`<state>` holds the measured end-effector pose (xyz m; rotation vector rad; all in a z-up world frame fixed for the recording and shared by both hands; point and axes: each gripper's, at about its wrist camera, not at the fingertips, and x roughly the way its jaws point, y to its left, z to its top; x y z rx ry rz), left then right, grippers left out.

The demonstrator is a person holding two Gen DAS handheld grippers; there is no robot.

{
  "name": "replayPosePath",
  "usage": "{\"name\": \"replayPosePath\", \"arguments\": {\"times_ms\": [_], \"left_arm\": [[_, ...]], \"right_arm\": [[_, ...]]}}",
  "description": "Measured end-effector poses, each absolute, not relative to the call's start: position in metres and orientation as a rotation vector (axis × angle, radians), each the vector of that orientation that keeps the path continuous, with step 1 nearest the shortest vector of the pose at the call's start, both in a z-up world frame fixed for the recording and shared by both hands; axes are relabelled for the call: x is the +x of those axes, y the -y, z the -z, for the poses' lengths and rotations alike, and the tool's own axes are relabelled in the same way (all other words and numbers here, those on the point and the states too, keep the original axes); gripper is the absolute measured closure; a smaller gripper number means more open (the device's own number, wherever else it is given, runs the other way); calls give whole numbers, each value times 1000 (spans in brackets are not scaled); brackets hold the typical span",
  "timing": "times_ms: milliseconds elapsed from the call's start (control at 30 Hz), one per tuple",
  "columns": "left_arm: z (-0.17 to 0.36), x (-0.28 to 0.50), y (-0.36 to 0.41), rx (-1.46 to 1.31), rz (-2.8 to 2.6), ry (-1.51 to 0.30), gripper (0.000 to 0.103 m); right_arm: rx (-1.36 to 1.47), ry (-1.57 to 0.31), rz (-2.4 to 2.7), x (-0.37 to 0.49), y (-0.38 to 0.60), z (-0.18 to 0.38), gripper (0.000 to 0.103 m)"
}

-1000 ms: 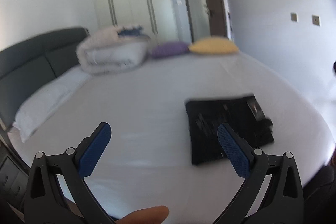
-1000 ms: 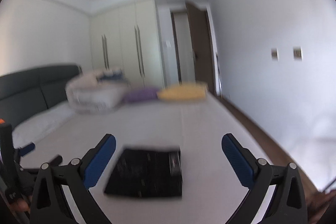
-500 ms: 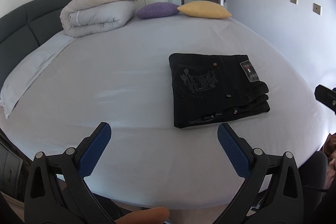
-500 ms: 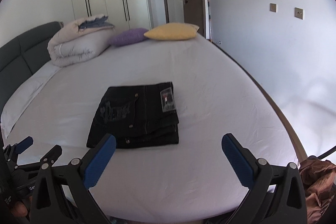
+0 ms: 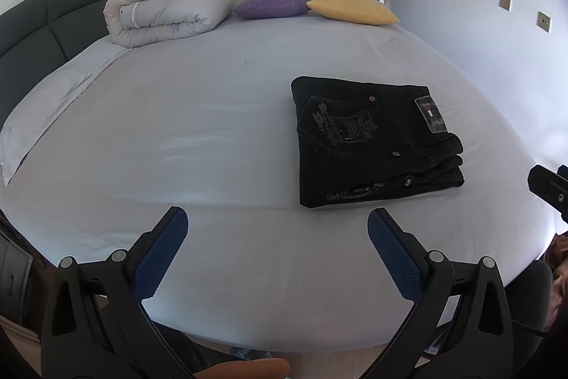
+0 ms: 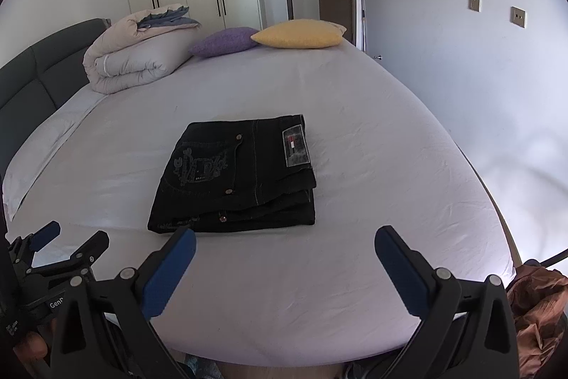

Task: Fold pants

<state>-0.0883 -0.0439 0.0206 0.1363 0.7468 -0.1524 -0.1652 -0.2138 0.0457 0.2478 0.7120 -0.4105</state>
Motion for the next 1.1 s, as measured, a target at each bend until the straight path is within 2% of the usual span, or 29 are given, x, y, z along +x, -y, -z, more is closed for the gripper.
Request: {"name": "replayPosePath", "arguments": {"times_ms": [1100], "left_arm": [[-11, -86, 44, 131, 166, -758, 0]], "right_arm": [[256, -748, 393, -160, 204, -33, 0]]}}
